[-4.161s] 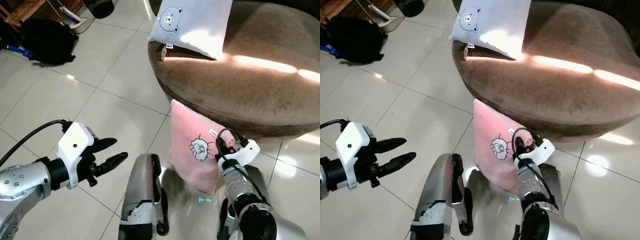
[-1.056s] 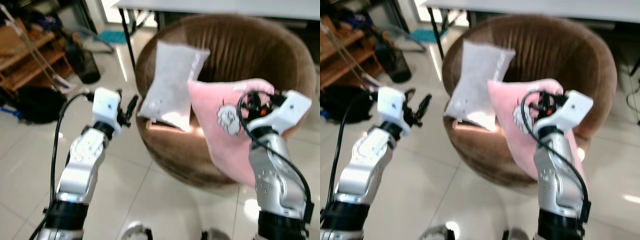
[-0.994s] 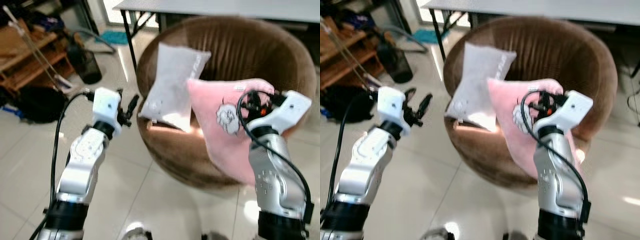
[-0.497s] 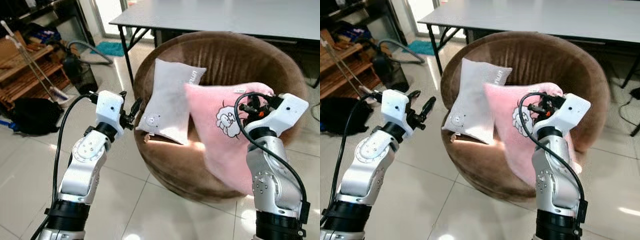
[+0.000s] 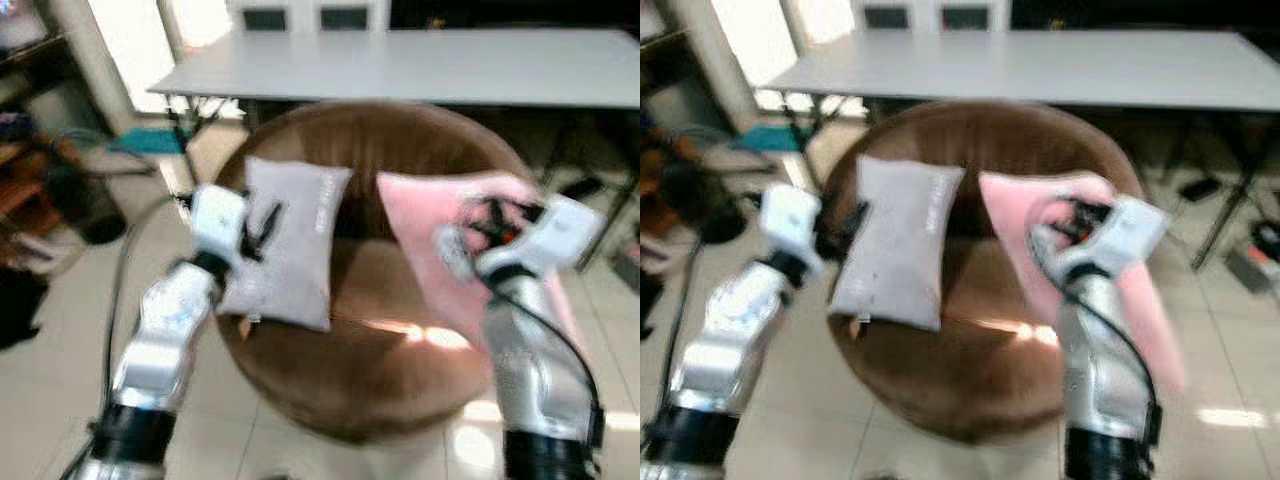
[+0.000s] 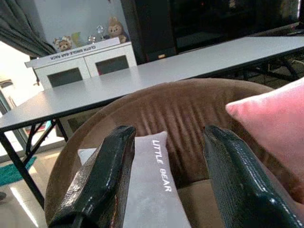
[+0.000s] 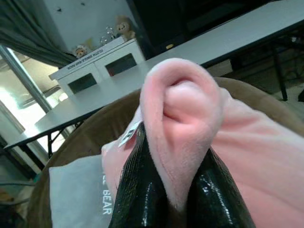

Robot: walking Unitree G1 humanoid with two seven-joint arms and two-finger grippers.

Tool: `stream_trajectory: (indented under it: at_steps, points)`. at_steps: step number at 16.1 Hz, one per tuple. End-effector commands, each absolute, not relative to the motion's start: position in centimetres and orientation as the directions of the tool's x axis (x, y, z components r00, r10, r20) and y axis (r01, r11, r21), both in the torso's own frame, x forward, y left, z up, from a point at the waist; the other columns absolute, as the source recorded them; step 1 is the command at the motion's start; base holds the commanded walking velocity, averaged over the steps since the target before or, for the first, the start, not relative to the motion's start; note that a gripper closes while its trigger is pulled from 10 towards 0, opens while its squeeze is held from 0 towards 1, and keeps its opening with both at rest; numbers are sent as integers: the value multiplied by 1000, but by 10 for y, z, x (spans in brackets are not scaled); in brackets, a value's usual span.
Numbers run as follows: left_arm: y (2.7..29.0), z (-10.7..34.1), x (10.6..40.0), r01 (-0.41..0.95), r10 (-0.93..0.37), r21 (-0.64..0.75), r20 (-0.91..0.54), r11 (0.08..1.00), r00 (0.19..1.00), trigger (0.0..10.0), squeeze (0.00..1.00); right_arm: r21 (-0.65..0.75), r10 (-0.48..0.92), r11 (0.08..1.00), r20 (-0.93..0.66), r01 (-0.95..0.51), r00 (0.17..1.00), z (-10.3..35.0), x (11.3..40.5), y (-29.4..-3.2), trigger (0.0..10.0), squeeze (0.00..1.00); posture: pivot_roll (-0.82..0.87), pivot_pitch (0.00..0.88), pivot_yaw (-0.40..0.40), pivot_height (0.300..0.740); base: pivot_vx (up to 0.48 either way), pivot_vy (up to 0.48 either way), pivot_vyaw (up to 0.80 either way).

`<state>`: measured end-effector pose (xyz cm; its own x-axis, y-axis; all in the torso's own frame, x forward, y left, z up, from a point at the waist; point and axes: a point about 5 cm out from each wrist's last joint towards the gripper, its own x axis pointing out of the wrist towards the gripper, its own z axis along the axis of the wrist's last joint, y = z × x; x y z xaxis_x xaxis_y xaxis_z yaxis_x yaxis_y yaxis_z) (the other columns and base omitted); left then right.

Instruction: Move the pillow to the sofa from floor

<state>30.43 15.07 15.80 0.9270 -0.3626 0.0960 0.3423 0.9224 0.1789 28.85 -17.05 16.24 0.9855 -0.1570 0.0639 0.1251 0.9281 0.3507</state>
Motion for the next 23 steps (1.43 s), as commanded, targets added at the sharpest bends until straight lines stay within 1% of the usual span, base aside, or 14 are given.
stream_trajectory:
  at_steps: [1,17,23]
  points:
    - [147,160,306,356,-378,186,103,916,920,10000,0,348,-168,930,117,118,979,173,288,-174,10000,0,-92,0,79,740,341,0,0]
    - [147,157,304,372,-394,196,91,908,915,10000,0,349,-133,933,105,88,986,168,288,-168,10000,0,-85,0,81,740,326,0,0]
    - [148,151,298,422,-443,224,51,879,895,10000,0,301,-86,952,80,58,993,165,290,-173,10000,0,-81,0,82,740,0,0,0]
